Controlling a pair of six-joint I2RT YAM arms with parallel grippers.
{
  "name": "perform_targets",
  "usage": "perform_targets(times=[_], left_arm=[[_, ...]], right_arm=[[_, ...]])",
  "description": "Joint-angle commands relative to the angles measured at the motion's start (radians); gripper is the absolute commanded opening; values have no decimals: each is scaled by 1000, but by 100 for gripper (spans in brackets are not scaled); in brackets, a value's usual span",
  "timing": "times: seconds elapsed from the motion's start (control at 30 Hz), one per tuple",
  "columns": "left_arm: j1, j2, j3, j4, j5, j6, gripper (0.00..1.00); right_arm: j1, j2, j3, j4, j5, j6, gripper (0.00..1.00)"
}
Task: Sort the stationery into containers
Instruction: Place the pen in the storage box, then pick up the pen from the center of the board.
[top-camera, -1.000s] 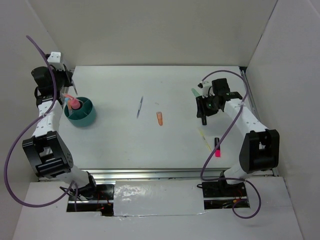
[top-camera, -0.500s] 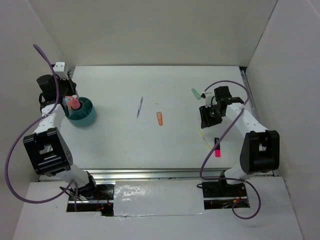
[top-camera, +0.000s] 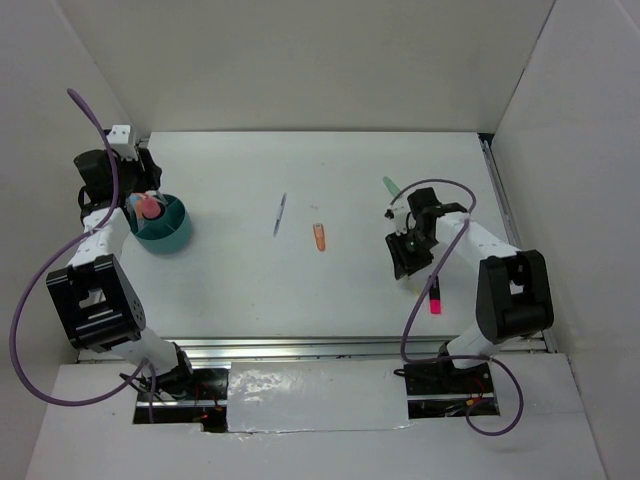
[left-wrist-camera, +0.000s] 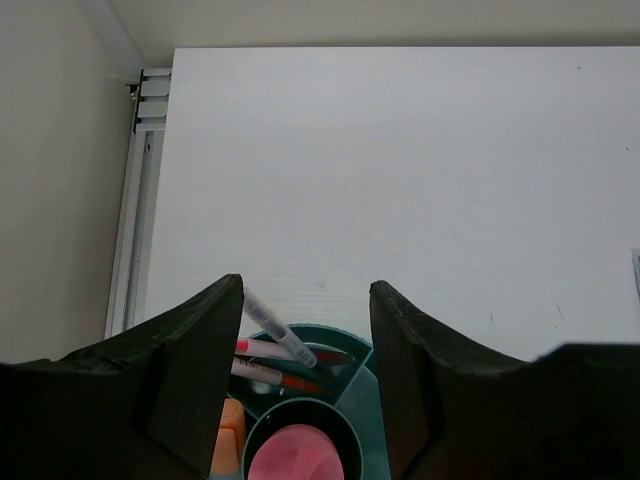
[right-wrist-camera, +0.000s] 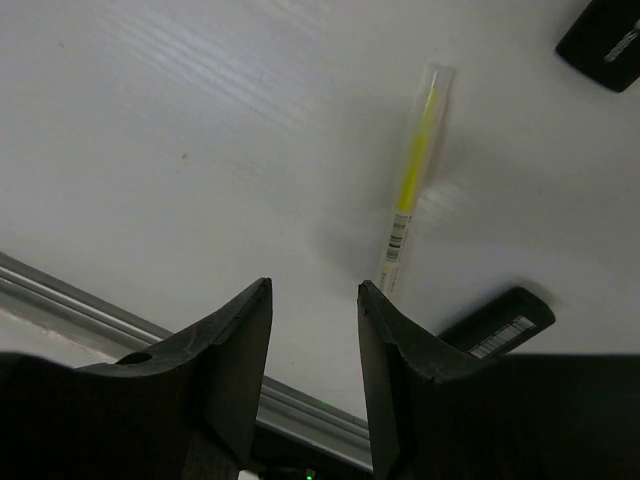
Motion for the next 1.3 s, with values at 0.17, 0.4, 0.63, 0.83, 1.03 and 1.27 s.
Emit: perform_targets(times=[0.17, 0.4, 0.63, 0.83, 1.03, 1.27], left_arm=[[8, -46, 64, 30, 26, -9, 67], [6, -59, 69, 30, 31, -51, 67], [5, -70, 83, 36, 83, -77, 67], [5, -98, 92, 61, 167, -152, 66], [-108, -199, 58, 116, 437, -432, 66], [-354, -262, -37, 183, 512, -638, 69]], right_arm=[[21, 89, 15, -42, 115, 73, 45], [33, 155, 19, -36, 179, 105, 42], [47, 230, 26, -17, 217, 102, 31], [61, 184, 94, -16, 158, 53, 7], [129, 9, 296, 76, -161, -15, 0], [264, 124, 688, 130, -345, 122, 0]])
